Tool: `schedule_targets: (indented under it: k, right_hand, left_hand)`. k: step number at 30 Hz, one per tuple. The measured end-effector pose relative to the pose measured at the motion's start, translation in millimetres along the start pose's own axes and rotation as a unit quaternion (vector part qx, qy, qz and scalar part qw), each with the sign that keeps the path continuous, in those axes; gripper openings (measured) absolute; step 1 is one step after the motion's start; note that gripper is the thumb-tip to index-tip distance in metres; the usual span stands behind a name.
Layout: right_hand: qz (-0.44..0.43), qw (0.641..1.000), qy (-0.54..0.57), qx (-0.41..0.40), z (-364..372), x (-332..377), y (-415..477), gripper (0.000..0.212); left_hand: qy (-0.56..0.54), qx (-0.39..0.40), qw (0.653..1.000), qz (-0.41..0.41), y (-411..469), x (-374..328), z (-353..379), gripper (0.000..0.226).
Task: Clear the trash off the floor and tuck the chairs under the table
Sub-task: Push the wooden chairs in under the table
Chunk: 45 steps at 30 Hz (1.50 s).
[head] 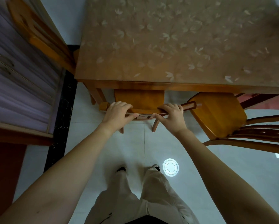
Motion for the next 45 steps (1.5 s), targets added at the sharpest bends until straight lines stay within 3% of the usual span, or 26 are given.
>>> schedule_targets:
  k: [7,11,17,22,26,34,45]
  right_hand:
    - [-0.007,0.996,-0.025,-0.083,-45.4,55.8,-39.9,0.043]
    - [0.02,0.991,-0.044,-0.121,-57.2,75.7,-81.7,0.043]
    - [0.093,0.986,-0.078,-0.114,-24.1,93.7,-167.6,0.045]
    - [0.201,0.974,-0.074,-0.075,5.5,79.3,-243.3,0.057]
    - [0.256,0.957,-0.08,-0.114,-16.4,66.8,-290.4,0.058]
    - [0.342,0.909,-0.084,-0.224,-90.1,8.1,-393.0,0.051]
    - [0.431,0.859,-0.069,-0.266,-172.7,-122.8,-599.1,0.052]
  left_hand:
    - [-0.01,-0.088,0.992,0.084,-34.8,-29.4,-50.7,0.044]
    - [-0.027,-0.097,0.987,0.125,-67.7,-43.2,-64.4,0.049]
    - [-0.044,-0.024,0.985,0.163,-128.2,-49.6,-27.6,0.05]
    - [-0.023,0.05,0.965,0.256,-162.9,-74.4,5.6,0.053]
    - [-0.035,0.082,0.949,0.302,-174.3,-111.9,19.5,0.053]
    - [-0.049,0.113,0.917,0.38,-188.8,-246.6,51.3,0.056]
    - [-0.052,0.148,0.899,0.41,-259.3,-473.8,159.1,0.051]
Point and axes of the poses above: each hand's wrist, its own y-axis towards the middle knuckle, its own z-axis out of the palm, x = y × z, the point moved 10 cm from there along y, towards the middle knuckle, and after that the axes turned 4 degrees about -z, right-handed, at the moved point
